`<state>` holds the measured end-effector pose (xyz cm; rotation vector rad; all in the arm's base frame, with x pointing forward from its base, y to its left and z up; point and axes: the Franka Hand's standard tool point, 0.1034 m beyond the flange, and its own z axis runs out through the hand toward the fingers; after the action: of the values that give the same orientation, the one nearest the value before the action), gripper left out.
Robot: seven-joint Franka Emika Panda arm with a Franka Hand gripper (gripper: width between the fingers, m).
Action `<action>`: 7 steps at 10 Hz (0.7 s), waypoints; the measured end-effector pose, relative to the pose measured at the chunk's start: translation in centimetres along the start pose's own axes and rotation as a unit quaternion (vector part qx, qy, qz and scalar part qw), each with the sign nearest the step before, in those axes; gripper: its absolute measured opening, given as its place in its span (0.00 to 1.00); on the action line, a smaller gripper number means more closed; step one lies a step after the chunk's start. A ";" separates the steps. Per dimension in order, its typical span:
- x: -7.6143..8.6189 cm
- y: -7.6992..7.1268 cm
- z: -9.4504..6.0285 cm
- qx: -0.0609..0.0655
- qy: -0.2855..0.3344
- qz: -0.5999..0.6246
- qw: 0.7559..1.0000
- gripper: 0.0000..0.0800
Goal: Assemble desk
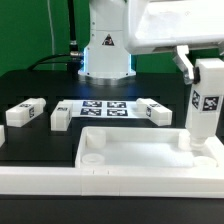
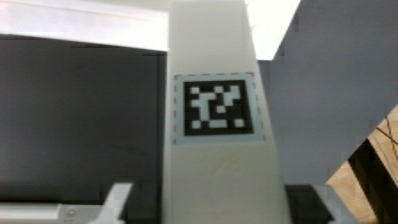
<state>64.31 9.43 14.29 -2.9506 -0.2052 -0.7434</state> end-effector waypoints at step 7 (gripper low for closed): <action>-0.6 -0.3 1.1 -0.004 0.022 -0.004 1.000 0.36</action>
Offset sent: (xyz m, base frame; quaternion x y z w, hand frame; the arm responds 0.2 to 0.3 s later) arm 0.0000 0.0000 0.0000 0.0000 0.0000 0.0000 1.0000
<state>64.26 9.83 13.08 -2.9395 -0.2118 -0.8107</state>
